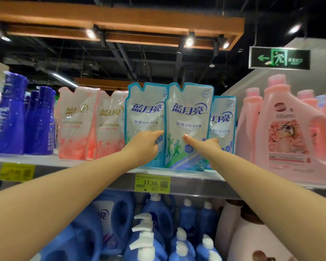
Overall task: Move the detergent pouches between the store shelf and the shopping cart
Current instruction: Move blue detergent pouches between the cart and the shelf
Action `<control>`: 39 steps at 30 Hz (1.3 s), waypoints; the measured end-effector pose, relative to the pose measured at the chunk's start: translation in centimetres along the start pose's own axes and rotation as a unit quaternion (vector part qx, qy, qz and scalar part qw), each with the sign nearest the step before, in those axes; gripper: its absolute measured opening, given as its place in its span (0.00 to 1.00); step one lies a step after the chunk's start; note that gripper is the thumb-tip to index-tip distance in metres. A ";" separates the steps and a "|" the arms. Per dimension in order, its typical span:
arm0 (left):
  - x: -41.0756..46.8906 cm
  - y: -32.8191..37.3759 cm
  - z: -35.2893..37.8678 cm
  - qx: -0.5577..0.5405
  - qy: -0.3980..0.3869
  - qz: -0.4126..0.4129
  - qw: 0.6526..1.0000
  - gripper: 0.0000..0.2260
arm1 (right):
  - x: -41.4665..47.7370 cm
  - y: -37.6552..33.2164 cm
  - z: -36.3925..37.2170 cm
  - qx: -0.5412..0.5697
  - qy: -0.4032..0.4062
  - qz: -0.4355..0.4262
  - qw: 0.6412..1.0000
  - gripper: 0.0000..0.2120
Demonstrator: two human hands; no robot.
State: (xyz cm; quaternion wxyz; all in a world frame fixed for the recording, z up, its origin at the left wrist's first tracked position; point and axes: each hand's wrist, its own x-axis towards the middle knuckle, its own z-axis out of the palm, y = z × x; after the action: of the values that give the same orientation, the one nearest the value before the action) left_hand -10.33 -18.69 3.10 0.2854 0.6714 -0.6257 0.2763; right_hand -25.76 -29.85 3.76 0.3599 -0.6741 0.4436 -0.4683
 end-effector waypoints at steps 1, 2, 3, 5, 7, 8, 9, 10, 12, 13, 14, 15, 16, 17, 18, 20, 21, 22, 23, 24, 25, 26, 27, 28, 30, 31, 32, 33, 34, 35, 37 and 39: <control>-0.3 0.1 -0.4 -0.012 0.007 -0.004 1.000 0.20 | -0.3 -0.1 -0.2 -0.014 0.011 -0.001 1.000 0.52; -0.7 0.3 -0.8 -0.021 0.014 -0.008 1.000 0.19 | -0.8 -0.2 -0.5 -0.030 0.026 -0.009 0.999 0.51; -1.1 0.4 -1.3 -0.027 0.020 -0.012 0.999 0.19 | -1.3 -0.3 -0.9 -0.045 0.044 -0.024 0.998 0.50; -2.0 0.6 -2.2 -0.041 0.027 -0.022 0.999 0.19 | -2.6 -0.5 -1.5 -0.071 0.071 -0.057 0.993 0.44; -3.1 1.0 -3.0 -0.065 0.036 -0.030 0.997 0.17 | -4.5 -0.7 -2.0 -0.078 0.072 -0.074 0.992 0.39; -3.8 1.2 -3.3 -0.082 0.043 -0.036 0.995 0.16 | -5.6 -0.8 -2.3 -0.076 0.067 -0.079 0.992 0.37; -4.6 1.5 -3.5 -0.102 0.052 -0.045 0.992 0.15 | -6.8 -0.9 -2.5 -0.071 0.063 -0.085 0.992 0.34; -5.6 1.9 -3.5 -0.124 0.064 -0.054 0.989 0.14 | -8.0 -1.0 -2.8 -0.057 0.059 -0.092 0.992 0.31; -7.7 3.0 -3.2 -0.155 0.083 -0.069 0.982 0.12 | -10.7 -0.9 -3.4 -0.021 0.054 -0.110 0.992 0.25; -8.8 3.8 -2.9 -0.163 0.085 -0.072 0.980 0.11 | -12.2 -0.6 -3.6 -0.011 0.054 -0.119 0.991 0.22; -9.7 4.6 -2.6 -0.170 0.082 -0.072 0.979 0.11 | -13.7 -0.3 -3.7 -0.011 0.058 -0.128 0.990 0.19; -10.4 5.7 -2.4 -0.178 0.081 -0.071 0.978 0.10 | -15.1 0.1 -3.9 -0.019 0.064 -0.136 0.988 0.16; -10.9 6.8 -2.3 -0.187 0.082 -0.071 0.976 0.10 | -16.5 0.5 -4.2 -0.032 0.070 -0.142 0.987 0.13; -11.4 8.1 -2.4 -0.197 0.085 -0.072 0.974 0.10 | -17.8 0.9 -4.6 -0.045 0.077 -0.146 0.985 0.11; -11.9 9.5 -2.5 -0.211 0.089 -0.071 0.971 0.10 | -19.2 1.4 -5.2 -0.062 0.086 -0.151 0.983 0.10; -12.8 12.6 -2.9 -0.246 0.097 -0.064 0.962 0.10 | -21.6 2.3 -7.1 -0.096 0.115 -0.162 0.975 0.09; -13.4 14.3 -3.1 -0.267 0.100 -0.057 0.957 0.10 | -22.8 2.9 -8.3 -0.106 0.133 -0.166 0.971 0.08; -14.1 16.0 -3.3 -0.291 0.103 -0.047 0.950 0.09 | -24.1 3.5 -9.7 -0.110 0.149 -0.169 0.968 0.08; -14.7 17.9 -3.5 -0.314 0.106 -0.038 0.943 0.09 | -25.4 4.3 -11.1 -0.114 0.162 -0.172 0.965 0.07; -15.5 19.8 -3.6 -0.335 0.109 -0.030 0.935 0.09 | -26.7 5.2 -12.6 -0.118 0.174 -0.173 0.962 0.07; -16.4 21.8 -3.6 -0.356 0.112 -0.023 0.928 0.08 | -28.1 6.4 -14.2 -0.120 0.184 -0.171 0.960 0.07; -17.3 23.9 -3.6 -0.378 0.112 -0.018 0.919 0.08 | -29.5 7.6 -15.8 -0.118 0.194 -0.167 0.960 0.07; -18.4 26.1 -3.4 -0.402 0.108 -0.015 0.909 0.07 | -31.0 9.1 -17.5 -0.111 0.206 -0.159 0.959 0.07; -19.7 28.6 -3.2 -0.428 0.098 -0.011 0.898 0.06 | -32.6 10.9 -19.3 -0.106 0.220 -0.147 0.959 0.07; -22.7 34.0 -2.2 -0.471 0.061 -0.001 0.880 0.06 | -36.1 14.6 -23.2 -0.115 0.246 -0.111 0.956 0.06; -24.3 36.9 -1.4 -0.489 0.031 0.002 0.872 0.06 | -37.9 16.6 -25.2 -0.122 0.256 -0.086 0.955 0.06; -25.9 39.9 -0.6 -0.507 0.001 0.002 0.862 0.06 | -39.8 18.5 -27.3 -0.129 0.266 -0.057 0.954 0.06; -27.7 42.9 0.4 -0.524 -0.029 -0.002 0.851 0.06 | -41.8 20.5 -29.5 -0.139 0.277 -0.030 0.950 0.06; -29.5 45.9 1.4 -0.539 -0.056 -0.009 0.840 0.06 | -43.8 22.3 -31.8 -0.152 0.286 -0.005 0.946 0.06; -31.2 49.0 2.3 -0.555 -0.082 -0.019 0.827 0.05 | -46.0 24.0 -34.2 -0.165 0.292 0.019 0.942 0.06; -34.5 55.2 4.0 -0.579 -0.134 -0.032 0.804 0.05 | -50.3 27.1 -39.2 -0.183 0.297 0.066 0.935 0.06; -37.9 60.9 5.3 -0.584 -0.194 -0.030 0.787 0.05 | -54.5 29.9 -43.6 -0.189 0.311 0.116 0.924 0.06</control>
State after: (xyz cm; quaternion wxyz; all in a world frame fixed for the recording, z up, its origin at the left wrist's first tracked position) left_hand -73.47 0.00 -25.80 0.5040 0.4343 -0.6894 -0.2867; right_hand -84.15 7.70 -27.02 0.1213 -0.4936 0.6889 -0.5168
